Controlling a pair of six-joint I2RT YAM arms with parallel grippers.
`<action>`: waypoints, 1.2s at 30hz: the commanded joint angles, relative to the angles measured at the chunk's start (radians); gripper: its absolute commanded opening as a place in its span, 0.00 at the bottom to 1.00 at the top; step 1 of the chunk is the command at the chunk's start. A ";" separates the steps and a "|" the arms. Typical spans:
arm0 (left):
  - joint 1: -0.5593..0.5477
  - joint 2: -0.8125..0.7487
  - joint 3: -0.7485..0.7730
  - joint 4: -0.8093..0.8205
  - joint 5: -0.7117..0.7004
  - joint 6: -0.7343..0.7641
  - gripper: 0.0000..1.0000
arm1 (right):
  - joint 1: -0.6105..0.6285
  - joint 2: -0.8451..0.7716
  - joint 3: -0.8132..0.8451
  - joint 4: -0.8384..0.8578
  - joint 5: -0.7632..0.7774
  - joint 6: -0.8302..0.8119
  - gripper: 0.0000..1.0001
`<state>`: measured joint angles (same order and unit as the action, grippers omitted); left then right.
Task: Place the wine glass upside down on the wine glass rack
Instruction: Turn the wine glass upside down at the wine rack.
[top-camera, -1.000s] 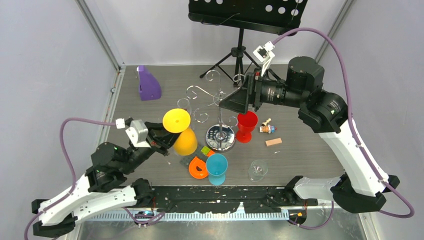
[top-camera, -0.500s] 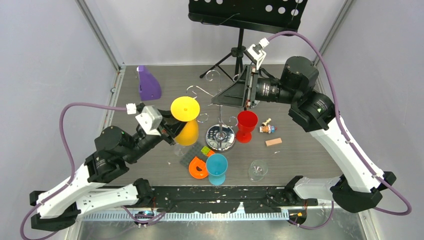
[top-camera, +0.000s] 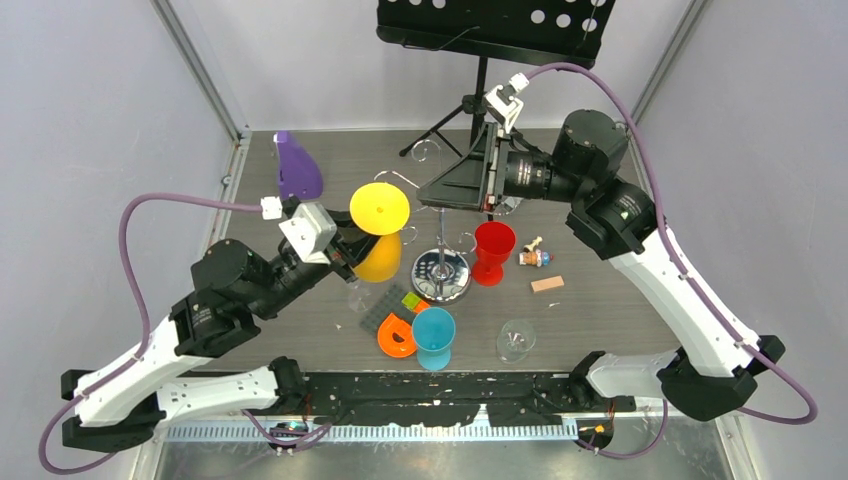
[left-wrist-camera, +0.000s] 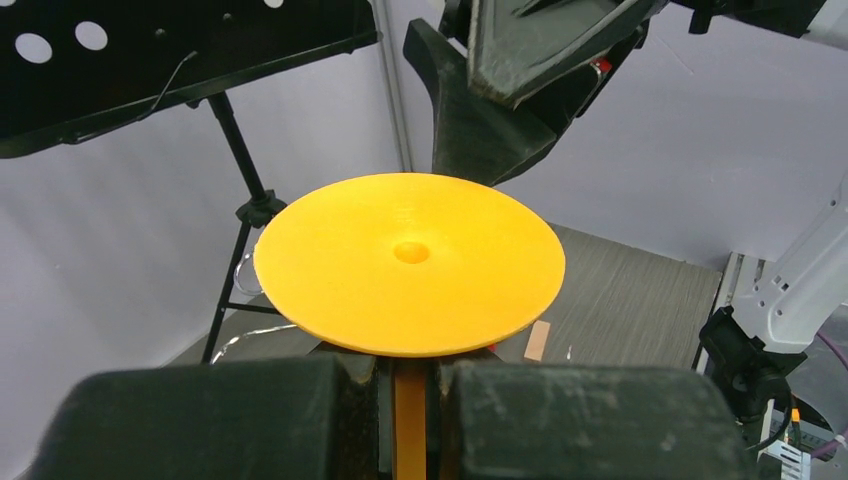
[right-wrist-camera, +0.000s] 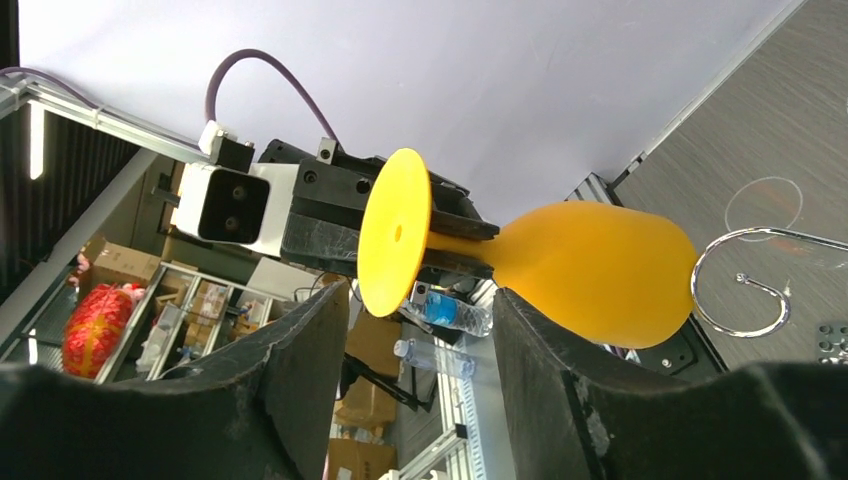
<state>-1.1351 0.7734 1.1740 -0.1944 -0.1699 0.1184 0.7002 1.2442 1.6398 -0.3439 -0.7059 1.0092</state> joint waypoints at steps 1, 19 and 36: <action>-0.012 0.028 0.061 0.020 -0.008 0.041 0.00 | 0.006 0.008 0.000 0.086 -0.035 0.051 0.59; -0.024 0.097 0.098 0.029 -0.035 0.073 0.00 | 0.021 -0.006 -0.051 0.181 -0.086 0.105 0.24; -0.025 -0.026 -0.071 0.094 -0.058 0.036 0.39 | 0.022 -0.042 -0.199 0.582 -0.068 0.408 0.05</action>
<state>-1.1610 0.7734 1.1416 -0.1520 -0.2104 0.1642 0.7254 1.2518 1.4326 0.0521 -0.7925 1.3392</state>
